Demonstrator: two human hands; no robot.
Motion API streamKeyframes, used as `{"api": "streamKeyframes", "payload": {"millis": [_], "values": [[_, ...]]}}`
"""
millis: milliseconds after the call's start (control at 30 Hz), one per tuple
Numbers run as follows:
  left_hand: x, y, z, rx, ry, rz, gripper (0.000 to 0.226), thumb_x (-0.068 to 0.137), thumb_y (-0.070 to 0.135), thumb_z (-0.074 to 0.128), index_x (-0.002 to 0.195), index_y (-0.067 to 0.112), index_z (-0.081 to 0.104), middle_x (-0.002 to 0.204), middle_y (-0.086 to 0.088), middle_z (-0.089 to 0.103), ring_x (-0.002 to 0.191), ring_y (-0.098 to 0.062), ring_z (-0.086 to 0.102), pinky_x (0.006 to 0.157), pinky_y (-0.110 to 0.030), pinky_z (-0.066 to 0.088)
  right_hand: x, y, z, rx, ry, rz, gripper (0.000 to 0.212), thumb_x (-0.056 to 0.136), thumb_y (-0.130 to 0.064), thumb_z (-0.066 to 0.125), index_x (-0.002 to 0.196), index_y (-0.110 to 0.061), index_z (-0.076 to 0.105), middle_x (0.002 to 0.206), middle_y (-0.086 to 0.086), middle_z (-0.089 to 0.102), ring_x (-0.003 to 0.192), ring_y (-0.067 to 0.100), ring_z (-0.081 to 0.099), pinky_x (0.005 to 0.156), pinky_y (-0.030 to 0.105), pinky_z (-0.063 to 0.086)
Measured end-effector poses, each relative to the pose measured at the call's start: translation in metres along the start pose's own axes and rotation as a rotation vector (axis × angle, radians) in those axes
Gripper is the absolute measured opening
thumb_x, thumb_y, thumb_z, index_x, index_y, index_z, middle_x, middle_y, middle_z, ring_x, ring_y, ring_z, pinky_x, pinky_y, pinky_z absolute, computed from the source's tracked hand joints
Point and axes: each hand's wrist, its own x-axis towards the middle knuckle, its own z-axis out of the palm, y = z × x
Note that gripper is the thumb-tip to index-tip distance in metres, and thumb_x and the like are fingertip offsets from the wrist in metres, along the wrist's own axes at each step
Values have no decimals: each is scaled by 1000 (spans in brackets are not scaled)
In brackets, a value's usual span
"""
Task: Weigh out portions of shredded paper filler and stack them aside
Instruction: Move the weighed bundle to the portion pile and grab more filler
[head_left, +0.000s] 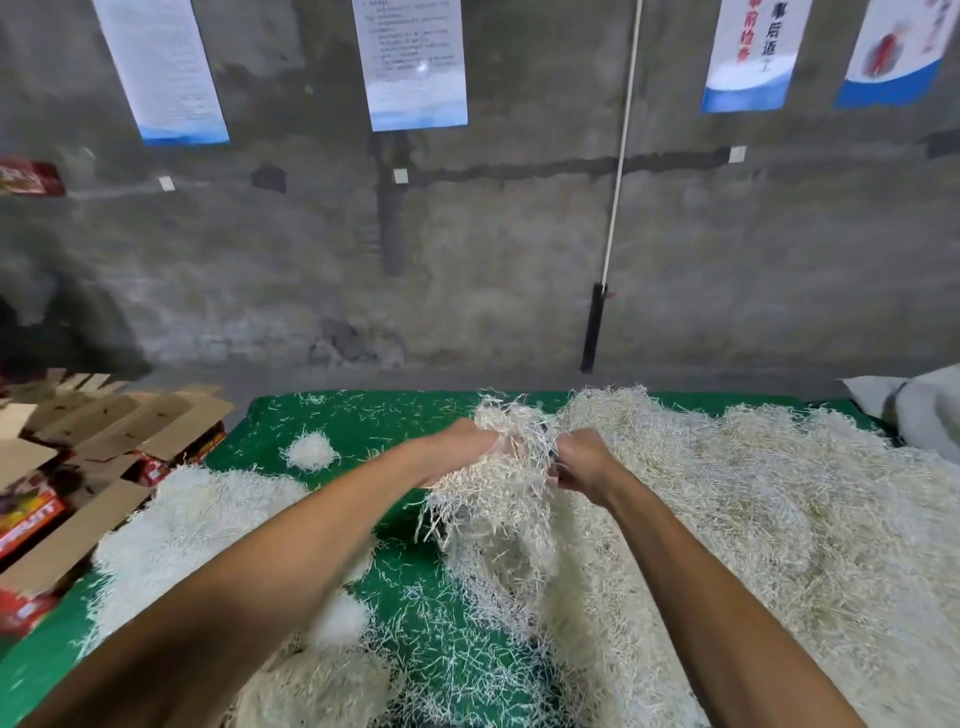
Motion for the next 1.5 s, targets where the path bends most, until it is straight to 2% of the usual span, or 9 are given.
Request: {"api": "streamKeyframes", "payload": {"millis": [67,167,300,400,600,867,1167,1267,1500], "values": [[2,-3,7,136,44,10,34,88,13,56,121,7,54,114,-9,59,97,-20,64,77,-35,59,2,-1,6,-16,15,-7,28,101,7,46,75,-2,51,70,10,50,51,14,52,41,25,42],[10,-2,8,98,178,75,22,77,7,53,72,22,38,69,3,39,54,-12,41,43,-20,33,4,0,16,148,-5,47,26,104,1,45,80,-5,49,70,8,47,46,13,44,37,23,36],[14,-26,-12,-165,382,-15,14,82,19,56,74,17,44,72,-5,50,66,-19,52,68,-32,54,11,8,-13,411,36,37,28,101,-8,30,77,-17,42,63,-4,38,45,9,26,34,22,20],[12,-62,-23,-388,420,-211,62,92,23,55,145,-4,37,148,-22,46,134,-37,47,112,-51,38,16,18,-45,165,137,-5,30,107,-18,41,78,-16,49,57,-4,41,42,9,32,38,22,29],[18,-57,1,-393,376,-123,70,91,18,61,149,-3,28,137,-16,49,120,-27,52,107,-41,39,0,22,-22,-475,42,-32,66,95,-6,70,149,-5,32,127,25,60,98,31,65,78,40,56],[-3,-54,26,-612,-48,-14,93,86,31,74,158,11,18,168,-9,10,154,-27,12,122,-53,16,-49,16,8,-1678,281,-229,27,97,-1,57,120,-16,61,98,-1,68,89,17,66,97,40,48],[-59,-78,70,-1210,-156,-123,94,90,69,49,159,14,19,159,-21,30,144,-39,35,120,-56,27,-121,62,72,-886,-95,-738,72,97,-81,28,158,-43,24,166,-5,31,148,15,35,117,49,30],[-80,-96,85,-1275,-292,-68,81,90,66,46,148,10,40,124,-16,68,113,-26,66,100,-49,52,-131,88,85,-839,44,-673,73,98,-73,35,154,-26,41,150,4,54,130,19,54,110,50,47],[-109,-148,129,-1523,5,-333,54,97,47,59,137,11,53,136,-17,49,129,-39,47,98,-62,49,-144,111,104,-488,241,-385,70,100,-49,61,152,-7,42,139,14,61,117,29,65,101,43,55]]}}
